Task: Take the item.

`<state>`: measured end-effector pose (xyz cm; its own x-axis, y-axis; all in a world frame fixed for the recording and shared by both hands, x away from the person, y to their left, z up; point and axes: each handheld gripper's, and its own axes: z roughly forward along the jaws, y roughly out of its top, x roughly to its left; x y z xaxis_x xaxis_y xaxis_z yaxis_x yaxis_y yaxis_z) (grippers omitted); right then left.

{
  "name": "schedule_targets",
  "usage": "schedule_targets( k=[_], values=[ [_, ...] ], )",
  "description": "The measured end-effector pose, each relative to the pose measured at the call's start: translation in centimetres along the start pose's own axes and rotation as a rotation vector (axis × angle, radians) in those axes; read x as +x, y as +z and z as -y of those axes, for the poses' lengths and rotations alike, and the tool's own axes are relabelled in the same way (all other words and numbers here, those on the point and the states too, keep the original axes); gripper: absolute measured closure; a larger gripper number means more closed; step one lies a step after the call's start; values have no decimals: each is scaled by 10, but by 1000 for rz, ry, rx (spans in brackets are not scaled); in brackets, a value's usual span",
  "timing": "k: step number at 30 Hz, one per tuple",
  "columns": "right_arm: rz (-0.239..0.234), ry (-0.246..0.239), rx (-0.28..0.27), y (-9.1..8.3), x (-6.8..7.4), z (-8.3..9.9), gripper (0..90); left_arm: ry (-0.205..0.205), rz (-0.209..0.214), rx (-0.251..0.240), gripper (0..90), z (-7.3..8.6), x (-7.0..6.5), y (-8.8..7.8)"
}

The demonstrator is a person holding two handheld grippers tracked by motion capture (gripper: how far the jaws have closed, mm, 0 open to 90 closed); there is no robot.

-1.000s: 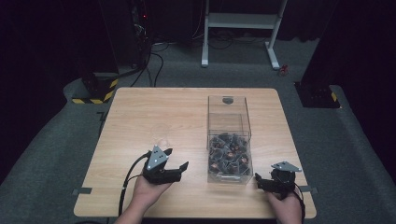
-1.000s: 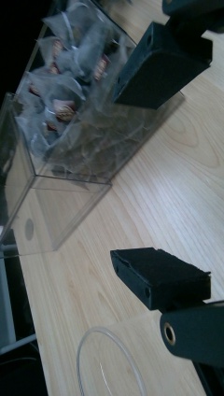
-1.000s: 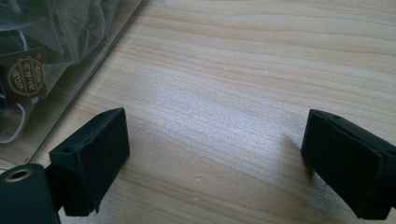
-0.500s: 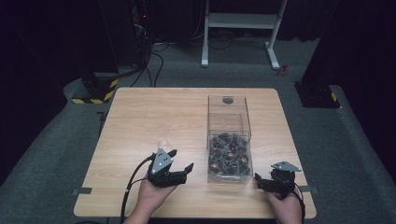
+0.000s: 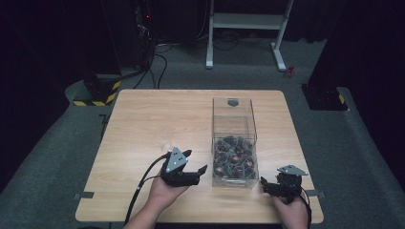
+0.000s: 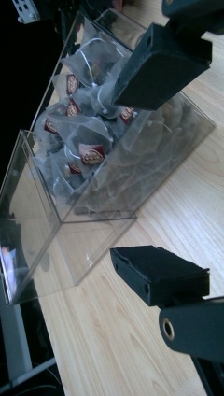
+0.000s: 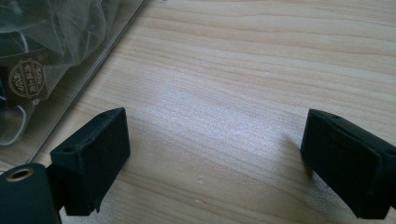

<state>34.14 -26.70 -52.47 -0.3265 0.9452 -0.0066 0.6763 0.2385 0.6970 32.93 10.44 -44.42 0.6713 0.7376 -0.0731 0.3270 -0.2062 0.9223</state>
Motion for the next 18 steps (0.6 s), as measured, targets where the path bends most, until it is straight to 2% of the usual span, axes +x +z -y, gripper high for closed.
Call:
schedule_targets(
  k=[3,6,8,13,15,18],
  values=[
    [1,-4,0,0,0,0,82,2,7,12,226,-3,-3,3],
    [1,-5,-1,0,0,0,82,42,15,26,226,-8,-3,3],
    [1,-5,-3,0,0,0,82,47,17,21,226,-10,-5,4],
    [1,-5,-4,0,0,0,82,59,43,19,226,-15,-10,9],
    [1,-5,-4,0,0,0,82,38,54,11,227,-16,-11,12],
    [1,-5,-4,0,0,0,81,46,59,24,227,-18,-14,15]
  ],
)
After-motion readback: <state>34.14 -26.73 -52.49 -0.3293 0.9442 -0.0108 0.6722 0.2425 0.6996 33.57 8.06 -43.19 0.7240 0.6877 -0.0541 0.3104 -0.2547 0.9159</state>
